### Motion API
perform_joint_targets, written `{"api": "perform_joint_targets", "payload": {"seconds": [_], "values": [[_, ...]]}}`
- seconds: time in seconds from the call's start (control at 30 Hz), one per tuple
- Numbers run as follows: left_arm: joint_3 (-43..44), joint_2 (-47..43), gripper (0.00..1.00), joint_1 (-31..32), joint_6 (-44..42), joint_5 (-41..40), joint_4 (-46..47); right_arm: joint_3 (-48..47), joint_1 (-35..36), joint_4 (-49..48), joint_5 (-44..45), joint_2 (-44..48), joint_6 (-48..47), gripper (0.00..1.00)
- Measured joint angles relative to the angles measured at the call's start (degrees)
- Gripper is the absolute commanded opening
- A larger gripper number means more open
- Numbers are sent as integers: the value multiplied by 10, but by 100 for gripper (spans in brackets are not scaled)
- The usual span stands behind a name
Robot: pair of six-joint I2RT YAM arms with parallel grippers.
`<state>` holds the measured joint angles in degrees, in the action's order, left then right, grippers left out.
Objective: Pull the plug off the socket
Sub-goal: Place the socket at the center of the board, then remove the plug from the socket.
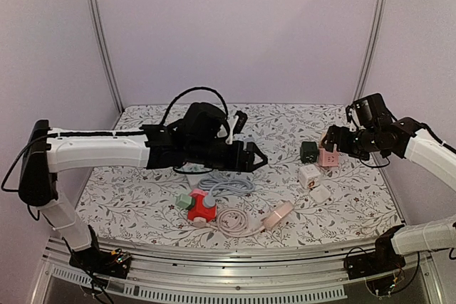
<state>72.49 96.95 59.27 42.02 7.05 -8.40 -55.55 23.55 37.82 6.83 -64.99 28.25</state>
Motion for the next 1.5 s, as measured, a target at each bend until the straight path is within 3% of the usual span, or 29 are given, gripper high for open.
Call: {"api": "perform_joint_targets", "payload": {"seconds": [0.3, 0.47, 0.9, 1.13, 1.5], "values": [[-134, -140, 86, -54, 13, -32, -16, -3, 23, 3, -60, 0, 7, 92], [-223, -201, 90, -82, 42, -32, -26, -7, 93, -4, -76, -10, 30, 84], [-389, -305, 93, -145, 123, 4, 21, -118, 297, -75, -78, -214, 110, 72], [-438, -366, 95, -163, 138, 10, 30, -148, 327, -110, -79, -281, 163, 68], [-468, -351, 96, -185, 142, 62, 81, -235, 356, -126, -86, -397, 223, 67]]}}
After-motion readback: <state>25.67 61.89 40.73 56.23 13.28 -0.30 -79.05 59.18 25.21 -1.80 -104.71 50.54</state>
